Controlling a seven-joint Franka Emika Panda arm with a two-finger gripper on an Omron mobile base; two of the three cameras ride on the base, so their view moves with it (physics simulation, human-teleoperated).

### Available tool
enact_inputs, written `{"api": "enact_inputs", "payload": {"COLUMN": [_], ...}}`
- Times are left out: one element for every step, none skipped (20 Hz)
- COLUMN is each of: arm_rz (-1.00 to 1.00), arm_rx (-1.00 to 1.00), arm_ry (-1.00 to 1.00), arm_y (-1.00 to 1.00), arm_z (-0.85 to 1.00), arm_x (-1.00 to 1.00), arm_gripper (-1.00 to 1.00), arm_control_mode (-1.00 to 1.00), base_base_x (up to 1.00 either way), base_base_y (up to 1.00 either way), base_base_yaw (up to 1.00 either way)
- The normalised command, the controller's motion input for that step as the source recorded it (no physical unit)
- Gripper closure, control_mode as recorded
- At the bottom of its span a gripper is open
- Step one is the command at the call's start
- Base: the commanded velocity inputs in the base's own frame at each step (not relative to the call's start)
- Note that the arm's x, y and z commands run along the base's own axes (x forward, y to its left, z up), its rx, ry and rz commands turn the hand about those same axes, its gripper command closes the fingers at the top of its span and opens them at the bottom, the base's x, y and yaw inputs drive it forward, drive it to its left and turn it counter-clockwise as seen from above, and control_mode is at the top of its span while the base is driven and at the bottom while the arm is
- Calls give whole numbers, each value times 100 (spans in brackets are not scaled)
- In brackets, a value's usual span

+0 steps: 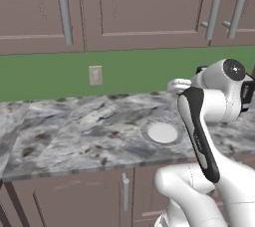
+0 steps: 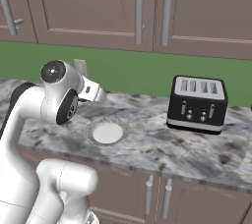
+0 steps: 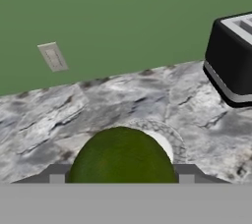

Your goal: Pick lime from the fridge and place it on the plate on the counter.

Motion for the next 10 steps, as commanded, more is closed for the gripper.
{"api": "enact_inputs", "payload": {"arm_rz": [0,0,0,0,0,0,0,0,0,0], "arm_rx": [0,0,-3,-5,-4,-4,-4,-5,-5,-3], "arm_ry": [0,0,20,24,23,23,25,25,26,24], "arm_y": [0,0,4,7,2,1,4,4,3,0], "arm_z": [0,0,-12,-20,-24,-29,-32,-39,-41,-44], "arm_x": [0,0,34,35,29,22,22,20,16,11], "arm_gripper": [100,100,100,100,100,100,100,100,100,100], "arm_control_mode": [100,100,-100,-100,-100,-100,-100,-100,-100,-100], "base_base_x": [32,32,0,0,0,0,0,0,0,0], "base_base_y": [4,4,0,0,0,0,0,0,0,0], "base_base_yaw": [0,0,0,0,0,0,0,0,0,0]}}
